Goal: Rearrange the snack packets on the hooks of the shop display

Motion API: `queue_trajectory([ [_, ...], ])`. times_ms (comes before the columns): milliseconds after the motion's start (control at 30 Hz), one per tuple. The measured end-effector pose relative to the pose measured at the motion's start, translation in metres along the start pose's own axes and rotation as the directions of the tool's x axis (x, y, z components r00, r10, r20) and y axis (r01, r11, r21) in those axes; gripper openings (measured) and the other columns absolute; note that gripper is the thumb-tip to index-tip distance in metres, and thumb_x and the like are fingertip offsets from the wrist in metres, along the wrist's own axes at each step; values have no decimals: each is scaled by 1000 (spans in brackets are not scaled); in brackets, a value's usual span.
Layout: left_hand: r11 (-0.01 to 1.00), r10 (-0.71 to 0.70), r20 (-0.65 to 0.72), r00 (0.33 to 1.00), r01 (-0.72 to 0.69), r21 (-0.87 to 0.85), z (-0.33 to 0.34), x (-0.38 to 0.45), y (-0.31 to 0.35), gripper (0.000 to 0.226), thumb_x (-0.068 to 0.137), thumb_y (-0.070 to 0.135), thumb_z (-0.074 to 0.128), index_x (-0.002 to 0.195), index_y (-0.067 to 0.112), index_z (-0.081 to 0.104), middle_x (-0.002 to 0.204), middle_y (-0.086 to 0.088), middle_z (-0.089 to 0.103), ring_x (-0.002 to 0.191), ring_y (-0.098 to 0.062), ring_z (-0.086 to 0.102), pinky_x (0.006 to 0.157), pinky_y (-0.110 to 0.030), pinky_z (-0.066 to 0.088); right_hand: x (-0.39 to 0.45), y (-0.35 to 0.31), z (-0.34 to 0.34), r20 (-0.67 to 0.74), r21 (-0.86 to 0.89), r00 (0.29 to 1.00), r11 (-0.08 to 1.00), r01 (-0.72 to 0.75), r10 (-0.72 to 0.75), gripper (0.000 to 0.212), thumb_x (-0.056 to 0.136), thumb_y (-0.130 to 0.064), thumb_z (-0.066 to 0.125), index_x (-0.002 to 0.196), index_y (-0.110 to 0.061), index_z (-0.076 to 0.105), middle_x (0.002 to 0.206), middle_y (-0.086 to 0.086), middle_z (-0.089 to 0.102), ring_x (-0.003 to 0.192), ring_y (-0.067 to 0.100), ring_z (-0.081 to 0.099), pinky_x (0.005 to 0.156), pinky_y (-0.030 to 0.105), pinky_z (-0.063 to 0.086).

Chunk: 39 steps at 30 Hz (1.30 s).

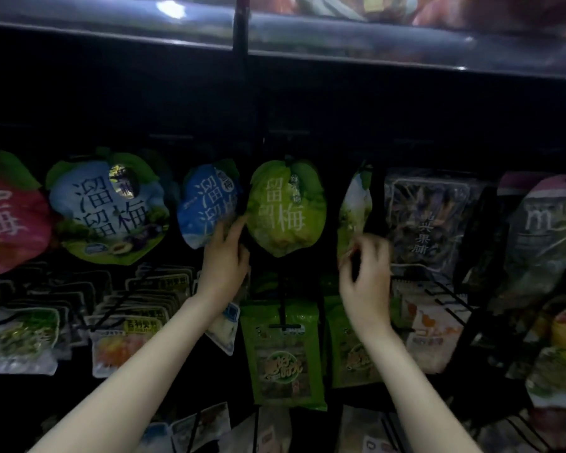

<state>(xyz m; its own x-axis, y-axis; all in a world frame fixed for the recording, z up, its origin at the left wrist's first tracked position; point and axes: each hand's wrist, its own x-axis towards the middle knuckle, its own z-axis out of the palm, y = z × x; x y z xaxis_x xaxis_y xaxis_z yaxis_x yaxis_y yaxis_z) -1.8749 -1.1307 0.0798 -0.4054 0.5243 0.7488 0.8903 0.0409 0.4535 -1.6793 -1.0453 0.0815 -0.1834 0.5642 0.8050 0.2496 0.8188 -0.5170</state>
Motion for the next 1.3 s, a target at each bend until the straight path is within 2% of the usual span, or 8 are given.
queue_trajectory([
  [100,999,-32,20,999,32,-25,-9,-16,-3,47,87,-7,46,131,9,50,130,-12,53,115,-27,53,93,-29,40,-36,12,13,331,-5,942,999,-51,50,32,93,-2,47,123,-13,52,121,-3,43,121,16,43,94,12,26],
  [267,999,39,78,996,-37,-26,-19,-9,23,39,90,-1,46,127,9,53,123,-8,59,112,-22,54,83,-20,37,-49,36,33,688,-63,685,960,-274,241,59,92,-15,56,143,-25,30,150,0,28,139,19,27,111,27,24],
  [433,981,89,297,951,-136,141,-8,-50,15,45,86,-1,52,130,11,51,131,-9,50,115,-29,51,85,-35,44,-65,35,49,558,-138,769,948,-285,312,40,88,-18,63,126,-21,49,144,5,24,127,23,39,100,27,36],
  [600,948,155,322,934,-233,219,-5,-61,16,47,82,-6,55,128,5,53,129,-15,53,116,-35,52,83,-42,49,-76,29,57,499,-203,796,939,-279,344,44,86,-20,65,126,-16,47,139,4,28,119,22,47,93,23,39],
  [767,923,142,377,915,-260,283,-10,-66,12,48,83,-1,56,130,10,52,132,-10,51,121,-32,48,79,-41,51,-92,27,47,383,-187,886,962,-201,260,32,91,-12,59,122,-14,53,147,3,21,124,18,42,97,16,32],
  [933,941,68,404,912,-193,277,-10,-61,8,44,86,2,51,129,14,52,135,-5,47,123,-29,44,83,-40,46,-91,24,37,314,-237,942,970,-42,118,31,89,-5,58,120,-9,59,141,11,33,114,24,51,88,29,46],
  [1133,831,411,356,839,-506,233,-10,-95,3,30,74,-2,54,101,1,67,107,-16,65,104,-34,61,85,-43,51,-94,25,21,389,-63,909,989,-136,150,26,87,-4,62,112,-9,63,116,4,61,107,14,57,96,18,39],
  [1300,997,13,407,913,20,-77,-14,-127,-13,60,86,24,64,138,15,38,135,-6,46,122,-20,46,99,-26,36,-99,15,-7,353,74,919,975,-211,172,20,81,-3,69,95,-17,66,90,-20,63,84,-11,58,79,5,43],
])
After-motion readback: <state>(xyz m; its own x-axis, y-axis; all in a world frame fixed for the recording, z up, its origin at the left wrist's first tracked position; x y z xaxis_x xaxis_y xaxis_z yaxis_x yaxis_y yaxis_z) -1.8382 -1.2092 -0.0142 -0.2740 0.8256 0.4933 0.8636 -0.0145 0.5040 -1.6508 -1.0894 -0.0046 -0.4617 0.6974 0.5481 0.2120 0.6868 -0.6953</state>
